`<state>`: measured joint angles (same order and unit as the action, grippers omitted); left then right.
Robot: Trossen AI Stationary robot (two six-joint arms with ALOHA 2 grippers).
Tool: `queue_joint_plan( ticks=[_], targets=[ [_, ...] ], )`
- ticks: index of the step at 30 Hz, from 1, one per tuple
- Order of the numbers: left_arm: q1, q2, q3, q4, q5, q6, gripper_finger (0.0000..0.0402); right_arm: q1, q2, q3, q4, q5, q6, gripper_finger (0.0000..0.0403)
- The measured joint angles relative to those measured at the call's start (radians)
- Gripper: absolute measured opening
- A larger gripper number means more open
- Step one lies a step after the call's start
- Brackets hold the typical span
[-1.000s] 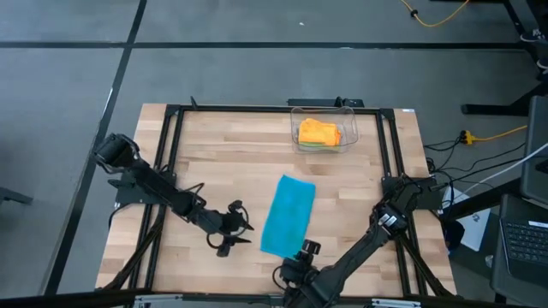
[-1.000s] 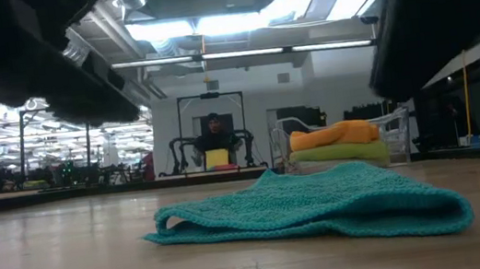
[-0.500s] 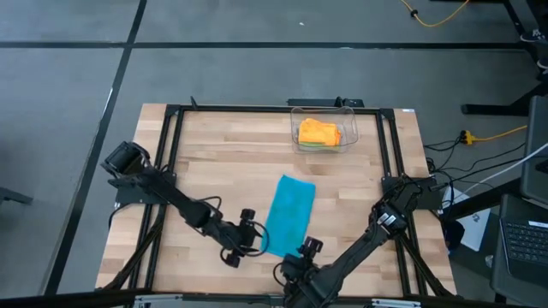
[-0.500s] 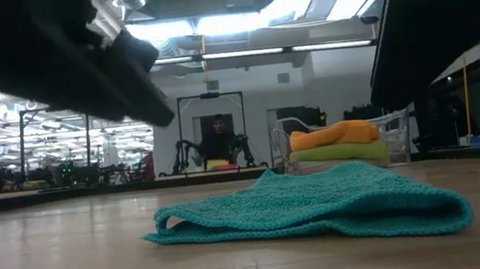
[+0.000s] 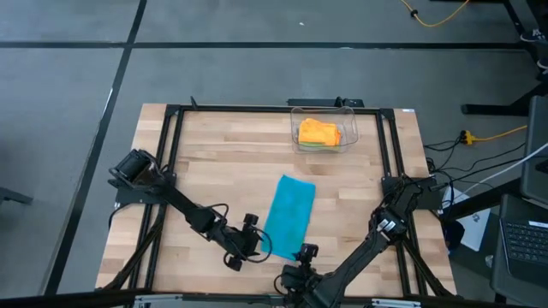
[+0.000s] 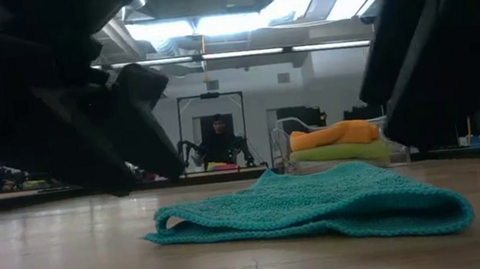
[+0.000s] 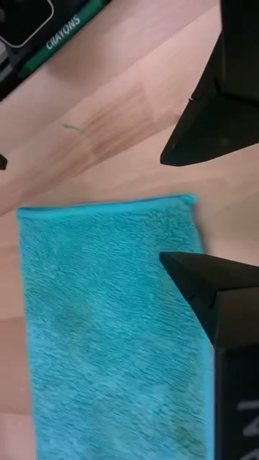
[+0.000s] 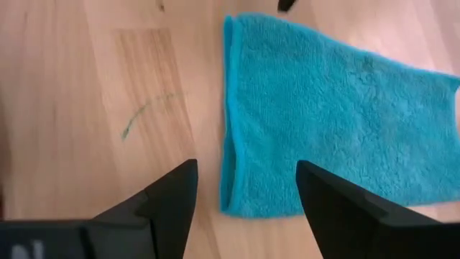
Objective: Fold microfiber towels
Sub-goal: Fold the blue microfiber
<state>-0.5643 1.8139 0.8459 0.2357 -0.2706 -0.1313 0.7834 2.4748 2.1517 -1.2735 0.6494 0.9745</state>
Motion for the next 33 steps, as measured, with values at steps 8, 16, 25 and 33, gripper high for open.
queue_joint_plan(
  ticks=[8,16,25,33],
  targets=[
    [-0.004,0.076,0.002,0.054,-0.061,0.045,0.0200,0.000,0.005,-0.087,0.105,-0.007,-0.088,0.0239],
    [-0.005,0.093,0.004,0.056,-0.077,0.046,0.0200,0.000,-0.005,-0.176,0.166,-0.023,-0.022,0.0239],
    [0.006,0.093,0.004,0.054,-0.075,0.062,0.0200,-0.016,-0.003,-0.186,0.162,-0.036,-0.010,0.0239],
    [0.035,0.109,0.006,0.055,-0.071,0.059,0.0194,-0.038,-0.002,-0.188,0.156,-0.044,-0.009,0.0224]
  ],
)
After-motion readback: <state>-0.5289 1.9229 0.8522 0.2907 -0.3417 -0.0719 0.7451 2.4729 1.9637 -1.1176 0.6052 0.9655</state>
